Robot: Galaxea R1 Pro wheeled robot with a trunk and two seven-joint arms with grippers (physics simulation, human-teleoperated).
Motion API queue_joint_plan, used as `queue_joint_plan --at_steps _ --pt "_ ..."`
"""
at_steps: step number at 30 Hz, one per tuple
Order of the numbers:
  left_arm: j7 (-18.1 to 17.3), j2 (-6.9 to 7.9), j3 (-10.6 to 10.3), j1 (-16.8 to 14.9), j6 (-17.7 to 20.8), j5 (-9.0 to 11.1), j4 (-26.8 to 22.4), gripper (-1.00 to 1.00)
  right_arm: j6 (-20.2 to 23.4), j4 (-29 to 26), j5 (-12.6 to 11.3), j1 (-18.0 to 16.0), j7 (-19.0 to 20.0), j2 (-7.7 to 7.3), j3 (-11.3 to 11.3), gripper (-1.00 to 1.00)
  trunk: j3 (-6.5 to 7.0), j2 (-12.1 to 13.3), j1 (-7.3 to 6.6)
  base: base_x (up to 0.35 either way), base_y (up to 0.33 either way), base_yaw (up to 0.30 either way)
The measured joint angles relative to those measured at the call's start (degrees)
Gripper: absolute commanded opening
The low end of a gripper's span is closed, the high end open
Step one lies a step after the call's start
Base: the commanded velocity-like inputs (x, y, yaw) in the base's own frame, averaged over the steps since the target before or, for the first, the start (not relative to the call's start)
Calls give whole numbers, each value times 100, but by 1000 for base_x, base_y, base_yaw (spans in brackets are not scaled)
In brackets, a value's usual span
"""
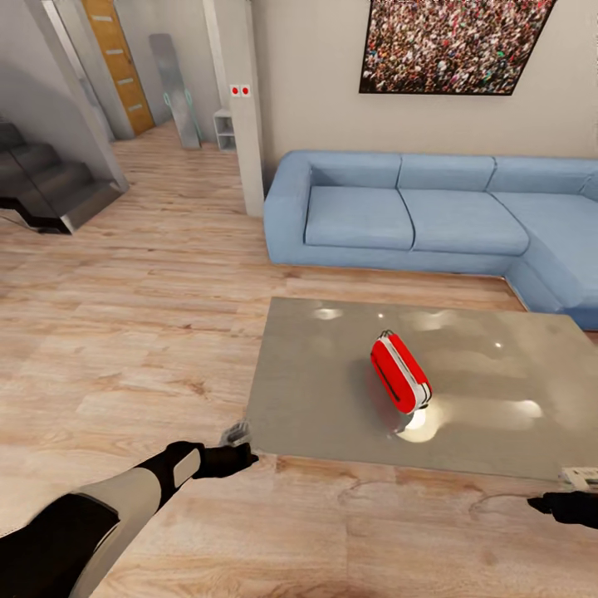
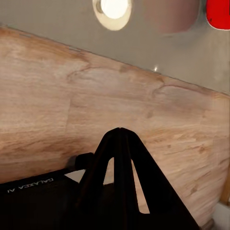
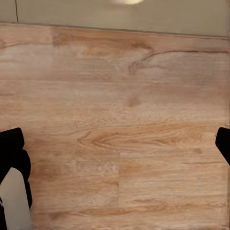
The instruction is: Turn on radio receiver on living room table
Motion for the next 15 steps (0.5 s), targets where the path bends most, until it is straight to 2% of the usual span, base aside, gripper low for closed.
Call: queue_joint_plan --at_steps 4,7,11,15 --pt "-5 121 -4 330 -235 -7 1 -100 -280 15 -32 558 -11 30 5 100 36 0 0 0 0 0" --pt "-6 210 -4 607 -456 -7 1 -100 -478 22 -46 925 -25 122 2 100 64 0 0 0 0 0" --pt "-4 306 7 905 -624 -2 1 -100 -589 25 -89 1324 -148 399 -4 100 101 0 0 0 0 0" --pt "4 378 0 1224 -795 -5 1 -100 -744 23 -292 1796 -511 806 1 100 137 0 0 0 0 0"
